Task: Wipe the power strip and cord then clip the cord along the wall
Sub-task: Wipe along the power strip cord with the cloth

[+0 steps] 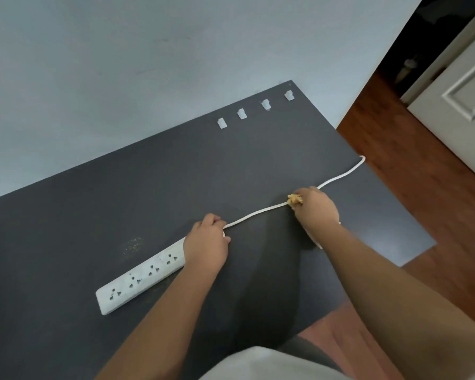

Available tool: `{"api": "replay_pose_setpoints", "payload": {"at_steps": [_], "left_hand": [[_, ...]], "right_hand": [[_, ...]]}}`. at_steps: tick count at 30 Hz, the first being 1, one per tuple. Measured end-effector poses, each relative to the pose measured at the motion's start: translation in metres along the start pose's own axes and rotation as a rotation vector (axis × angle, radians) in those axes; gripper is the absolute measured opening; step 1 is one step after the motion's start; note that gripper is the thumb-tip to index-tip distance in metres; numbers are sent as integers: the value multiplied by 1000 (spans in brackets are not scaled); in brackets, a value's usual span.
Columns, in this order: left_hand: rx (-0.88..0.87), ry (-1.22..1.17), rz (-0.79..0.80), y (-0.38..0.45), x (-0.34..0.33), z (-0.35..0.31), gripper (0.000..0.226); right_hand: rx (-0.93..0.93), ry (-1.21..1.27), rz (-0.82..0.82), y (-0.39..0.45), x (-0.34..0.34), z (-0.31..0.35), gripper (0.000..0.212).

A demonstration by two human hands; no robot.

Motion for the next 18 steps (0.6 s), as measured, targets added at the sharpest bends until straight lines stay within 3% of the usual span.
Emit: {"api": "replay_pose_setpoints", "payload": {"at_steps": [3, 10, 18], "left_hand": [[-13, 11, 24, 3, 0, -1, 37], [-23, 162, 7, 9, -11, -26, 37], [-16, -27, -114, 33, -38, -95, 25]], "right_hand": [[-59, -40, -40, 21, 18, -29, 20], [48, -24, 6, 12, -4, -6, 20], [387, 76, 198, 4, -18, 34, 22]]}}
Point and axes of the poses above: each hand's wrist, its own y-axis towards the middle knuckle, its own x-axis out of the back of the hand, z = x × y, the point moved 5 cm from there along y, towards the middle knuckle, and after that the axes turned 14 degrees about -z, right-handed, at the moved point
